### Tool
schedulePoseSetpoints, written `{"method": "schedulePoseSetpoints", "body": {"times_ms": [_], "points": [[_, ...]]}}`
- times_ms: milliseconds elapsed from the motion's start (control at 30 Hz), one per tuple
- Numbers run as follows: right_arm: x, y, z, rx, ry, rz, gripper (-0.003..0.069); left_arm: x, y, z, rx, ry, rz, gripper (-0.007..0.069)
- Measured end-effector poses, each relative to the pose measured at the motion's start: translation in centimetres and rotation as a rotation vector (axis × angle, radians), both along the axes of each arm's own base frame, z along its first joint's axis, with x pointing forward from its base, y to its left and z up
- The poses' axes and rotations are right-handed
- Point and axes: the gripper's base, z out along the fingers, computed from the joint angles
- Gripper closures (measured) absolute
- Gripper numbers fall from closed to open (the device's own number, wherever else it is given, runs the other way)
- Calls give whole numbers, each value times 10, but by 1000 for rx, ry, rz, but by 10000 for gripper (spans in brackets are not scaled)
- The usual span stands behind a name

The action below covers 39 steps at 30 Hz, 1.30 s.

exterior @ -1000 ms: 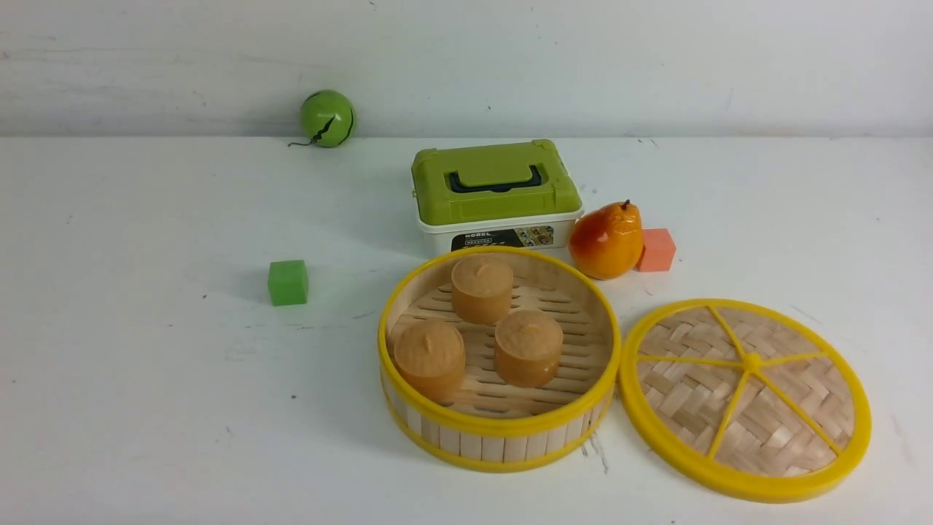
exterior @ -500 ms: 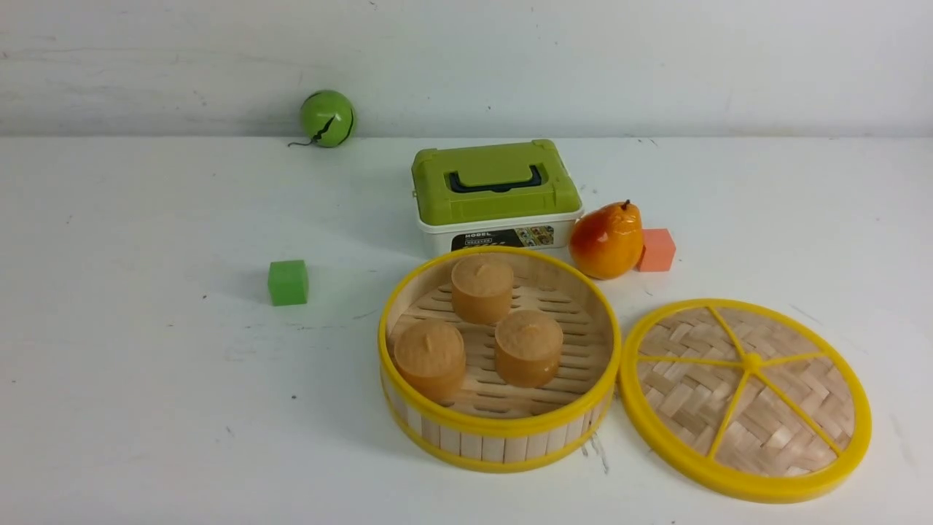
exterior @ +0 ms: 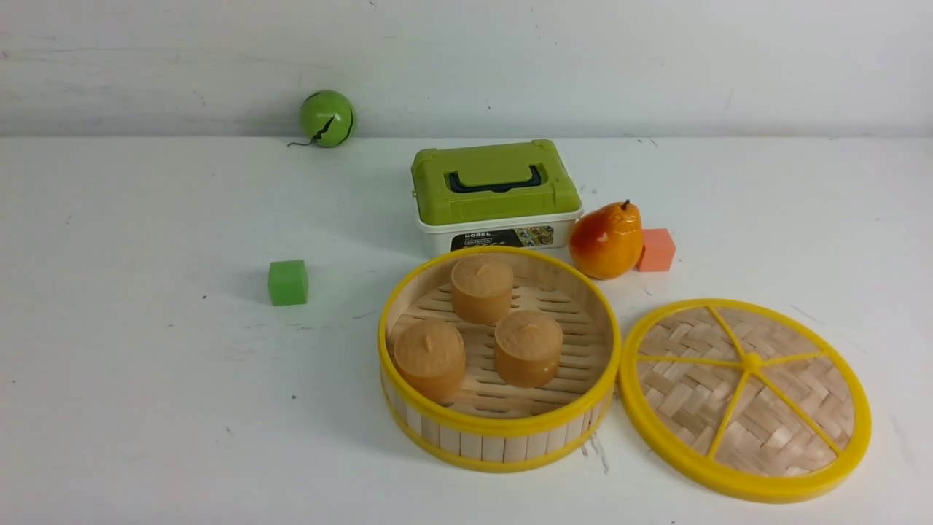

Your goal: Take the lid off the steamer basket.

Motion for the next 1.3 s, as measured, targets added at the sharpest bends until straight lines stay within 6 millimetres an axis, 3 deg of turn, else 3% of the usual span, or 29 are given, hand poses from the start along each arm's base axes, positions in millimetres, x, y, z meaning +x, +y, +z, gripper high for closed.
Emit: {"method": "schedulePoseSetpoints", "body": {"times_ms": [1300], "points": [[0,0,0,0,0,0,618,0,0,0,0,0,0,385]]}}
